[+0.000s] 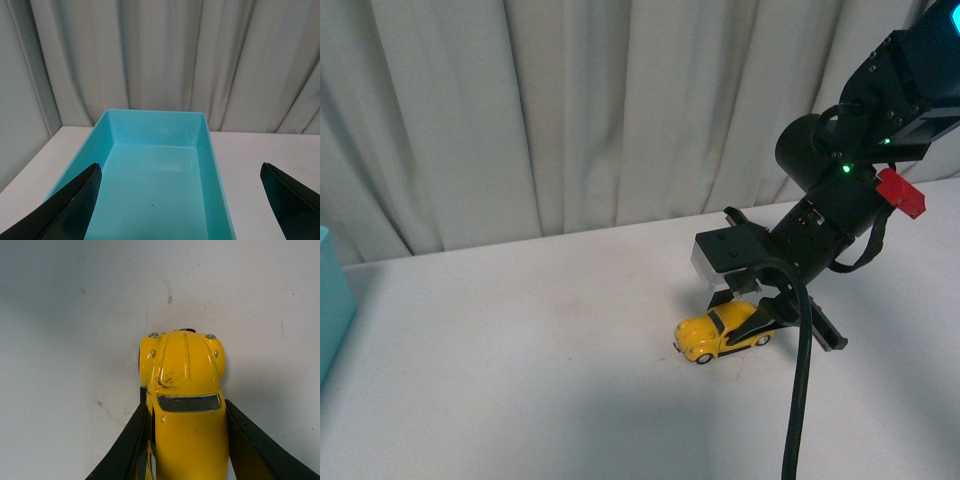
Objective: Wind up and store yellow beetle toy
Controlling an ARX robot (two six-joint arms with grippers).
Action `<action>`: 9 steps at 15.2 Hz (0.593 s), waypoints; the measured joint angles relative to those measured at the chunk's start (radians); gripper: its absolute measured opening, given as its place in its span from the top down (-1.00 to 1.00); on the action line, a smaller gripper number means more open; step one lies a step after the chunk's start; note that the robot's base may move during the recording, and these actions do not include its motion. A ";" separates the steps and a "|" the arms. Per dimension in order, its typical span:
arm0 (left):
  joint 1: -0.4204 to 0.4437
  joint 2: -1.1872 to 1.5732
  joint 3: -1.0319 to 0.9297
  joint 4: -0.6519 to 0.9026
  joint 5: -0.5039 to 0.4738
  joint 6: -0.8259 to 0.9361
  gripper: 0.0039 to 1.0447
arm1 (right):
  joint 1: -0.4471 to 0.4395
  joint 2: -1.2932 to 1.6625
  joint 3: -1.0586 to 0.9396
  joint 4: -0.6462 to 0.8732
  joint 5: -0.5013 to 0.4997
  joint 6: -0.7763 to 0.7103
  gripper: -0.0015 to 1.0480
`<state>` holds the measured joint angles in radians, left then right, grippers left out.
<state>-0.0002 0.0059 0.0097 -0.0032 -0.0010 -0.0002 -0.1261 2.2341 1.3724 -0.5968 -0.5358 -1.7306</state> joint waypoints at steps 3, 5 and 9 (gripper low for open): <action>0.000 0.000 0.000 0.000 0.000 0.000 -0.88 | -0.019 0.010 0.015 -0.020 0.016 -0.003 0.28; 0.000 0.000 0.000 0.000 0.000 0.000 -0.88 | -0.034 0.019 0.024 -0.024 0.022 -0.007 0.28; 0.000 0.000 0.000 0.000 0.000 0.000 -0.88 | -0.055 0.029 0.035 -0.036 0.023 -0.011 0.28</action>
<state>-0.0002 0.0059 0.0097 -0.0032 -0.0013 -0.0002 -0.1814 2.2635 1.4075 -0.6331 -0.5129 -1.7412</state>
